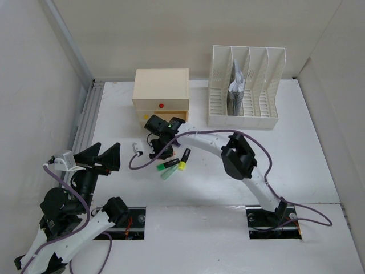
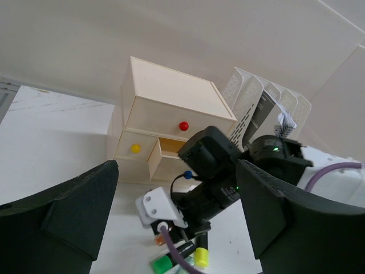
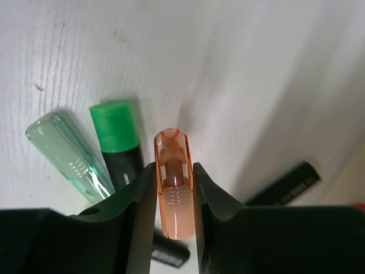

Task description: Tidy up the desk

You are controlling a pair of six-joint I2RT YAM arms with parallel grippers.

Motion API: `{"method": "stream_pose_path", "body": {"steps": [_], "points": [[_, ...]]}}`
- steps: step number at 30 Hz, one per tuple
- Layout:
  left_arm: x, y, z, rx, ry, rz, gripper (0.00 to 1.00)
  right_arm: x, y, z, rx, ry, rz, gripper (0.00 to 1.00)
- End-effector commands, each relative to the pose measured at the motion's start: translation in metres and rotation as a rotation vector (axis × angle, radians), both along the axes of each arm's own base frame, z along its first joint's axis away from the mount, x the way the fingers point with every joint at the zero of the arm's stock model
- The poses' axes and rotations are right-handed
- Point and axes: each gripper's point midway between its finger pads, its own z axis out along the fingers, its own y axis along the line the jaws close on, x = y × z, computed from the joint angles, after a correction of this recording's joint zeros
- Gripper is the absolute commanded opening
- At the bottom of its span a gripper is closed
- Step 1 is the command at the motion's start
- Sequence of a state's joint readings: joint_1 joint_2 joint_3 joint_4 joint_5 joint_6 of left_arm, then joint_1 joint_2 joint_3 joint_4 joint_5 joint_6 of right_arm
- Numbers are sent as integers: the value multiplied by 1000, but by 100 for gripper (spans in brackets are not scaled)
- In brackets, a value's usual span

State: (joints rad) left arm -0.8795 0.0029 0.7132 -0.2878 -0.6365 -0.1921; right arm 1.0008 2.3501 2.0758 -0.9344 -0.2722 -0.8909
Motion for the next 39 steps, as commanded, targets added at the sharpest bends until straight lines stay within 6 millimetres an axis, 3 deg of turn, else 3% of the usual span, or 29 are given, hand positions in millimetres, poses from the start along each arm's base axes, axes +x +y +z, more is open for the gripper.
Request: {"method": "stream_pose_path", "body": {"steps": [1, 9, 14, 26, 31, 34, 37, 39], "points": [[-19, 23, 20, -108, -107, -1, 82, 17, 17, 87, 193, -132, -68, 9], [-19, 23, 20, -108, -107, -1, 82, 39, 12, 163, 343, -302, -196, 9], [-19, 23, 20, -108, -107, -1, 82, 79, -2, 199, 407, -458, -369, 9], [-18, 21, 19, -101, -101, -1, 82, 136, -35, 184, 355, -543, -547, 10], [-18, 21, 19, -101, -101, -1, 82, 137, -37, 168, 321, -518, -531, 14], [-18, 21, 19, -101, -101, -1, 82, 138, -37, 154, 292, -511, -520, 20], [-18, 21, 19, -101, -101, -1, 82, 134, -38, 149, 275, -493, -510, 39], [-18, 21, 19, -101, -101, -1, 82, 133, -37, 149, 279, -487, -504, 41]]}}
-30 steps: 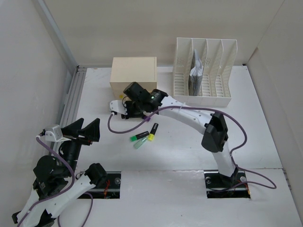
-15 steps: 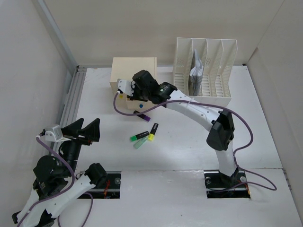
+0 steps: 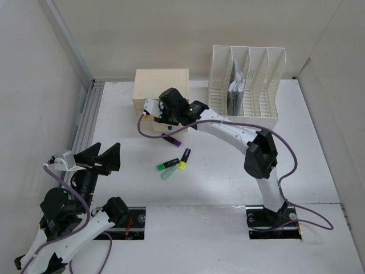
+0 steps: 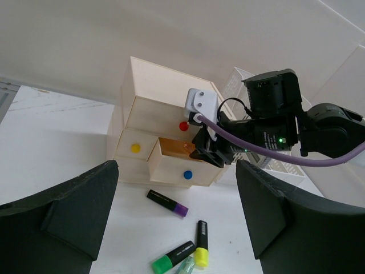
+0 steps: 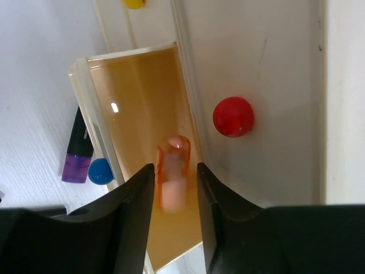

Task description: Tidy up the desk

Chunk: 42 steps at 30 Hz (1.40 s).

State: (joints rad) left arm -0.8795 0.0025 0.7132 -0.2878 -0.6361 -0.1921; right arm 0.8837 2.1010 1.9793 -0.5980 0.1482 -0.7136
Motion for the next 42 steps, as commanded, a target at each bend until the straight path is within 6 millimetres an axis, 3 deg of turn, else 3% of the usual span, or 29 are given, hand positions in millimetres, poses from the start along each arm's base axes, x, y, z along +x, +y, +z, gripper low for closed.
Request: {"method": "stream_pose_path", "body": {"steps": [1, 3, 9, 11, 13, 14, 15, 16, 19, 20, 21, 22, 25, 29, 33, 42], "points": [[-16, 19, 18, -94, -95, -1, 82, -1, 6, 22, 58, -29, 15, 42], [-16, 19, 18, -94, -95, -1, 82, 1, 8, 38, 93, -59, 15, 44], [-16, 19, 18, -94, -95, -1, 82, -10, 1, 54, 129, -69, 35, 48], [-16, 19, 16, -87, -89, -1, 82, -18, 0, 53, 148, -52, 54, 44], [-16, 19, 16, -87, -89, -1, 82, -36, 3, 69, 200, -43, 133, 37], [-16, 19, 16, -87, -89, -1, 82, -45, 2, 61, 200, -23, 168, 27], [-16, 19, 16, -87, -89, -1, 82, -55, 0, 73, 213, -37, 228, 23], [-16, 19, 16, -87, -89, -1, 82, -75, 7, 69, 225, 11, 341, 20], [-16, 19, 16, -87, -89, -1, 82, -118, 0, 32, 149, 165, 526, 15], [-16, 19, 16, -87, -89, -1, 82, -144, -4, 15, 143, 275, 608, 15], [-16, 19, 16, -87, -89, -1, 82, -153, -5, 12, 140, 306, 645, 17], [-16, 19, 16, -87, -89, -1, 82, -163, -6, -8, 103, 357, 683, 17], [-16, 19, 16, -87, -89, -1, 82, -188, -7, -44, 36, 449, 727, 22], [-16, 19, 16, -87, -89, -1, 82, -193, -1, -82, -16, 494, 726, 28], [-16, 20, 16, -87, -89, 8, 82, -187, 7, -100, -28, 531, 705, 31], [-17, 22, 17, -94, -95, 8, 82, -202, 20, -124, -65, 560, 728, 36]]}}
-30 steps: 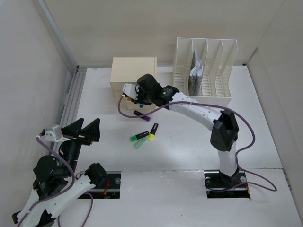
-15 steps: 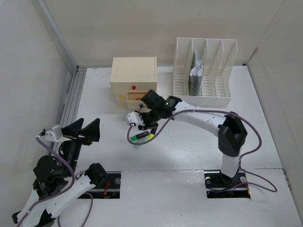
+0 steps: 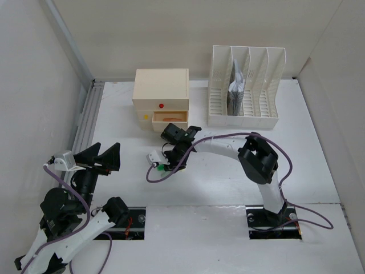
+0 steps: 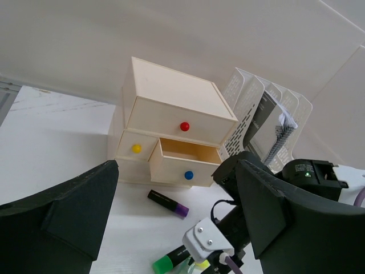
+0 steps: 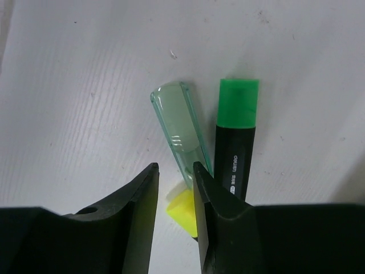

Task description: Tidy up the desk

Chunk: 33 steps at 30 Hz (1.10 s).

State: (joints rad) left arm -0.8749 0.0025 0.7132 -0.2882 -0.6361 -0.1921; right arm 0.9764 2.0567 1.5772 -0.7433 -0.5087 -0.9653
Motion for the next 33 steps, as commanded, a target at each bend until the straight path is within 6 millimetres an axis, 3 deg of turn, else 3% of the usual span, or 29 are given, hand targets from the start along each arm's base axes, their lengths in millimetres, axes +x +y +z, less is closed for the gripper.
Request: {"method": "stream_pose_path", "body": {"steps": [1, 14, 22, 33], "points": [[-17, 21, 17, -94, -96, 4, 82, -11, 23, 13, 63, -2, 50, 36], [-18, 20, 17, -92, -98, -5, 82, 0, 29, -4, 62, -33, 5, 48], [-18, 20, 17, -92, -98, -5, 82, 10, 28, -10, 40, -71, -33, 49], [-18, 20, 17, -92, -98, -5, 82, -1, 21, -23, 6, -44, -12, 49]]}}
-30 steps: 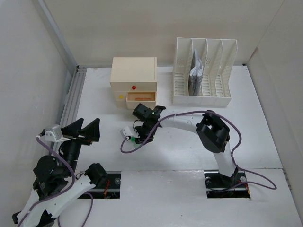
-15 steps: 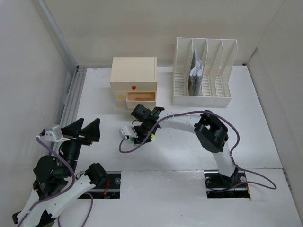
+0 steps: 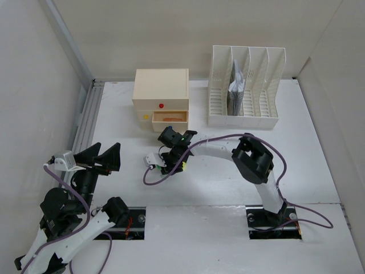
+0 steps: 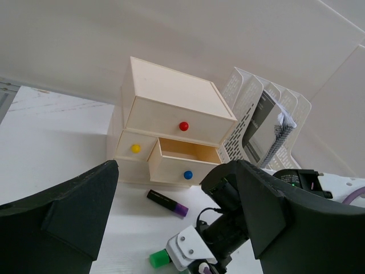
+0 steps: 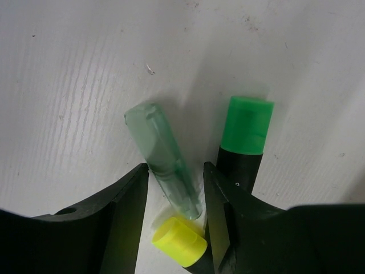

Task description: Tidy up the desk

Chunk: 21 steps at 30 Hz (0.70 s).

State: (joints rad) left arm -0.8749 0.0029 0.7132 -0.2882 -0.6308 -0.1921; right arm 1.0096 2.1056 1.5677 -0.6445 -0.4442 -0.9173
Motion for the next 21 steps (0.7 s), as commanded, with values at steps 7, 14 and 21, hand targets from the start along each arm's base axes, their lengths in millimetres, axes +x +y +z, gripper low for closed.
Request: {"method": "stream_pose_path", "body": {"steps": [7, 14, 21], "points": [[-18, 20, 17, -93, -97, 0, 82, -7, 2, -14, -28, -30, 17, 44], [-18, 20, 17, -93, -97, 0, 82, -7, 3, -20, -37, -45, 20, 31], [-18, 20, 17, -93, -97, 0, 82, 0, 9, -3, -3, -86, 10, 22]]}}
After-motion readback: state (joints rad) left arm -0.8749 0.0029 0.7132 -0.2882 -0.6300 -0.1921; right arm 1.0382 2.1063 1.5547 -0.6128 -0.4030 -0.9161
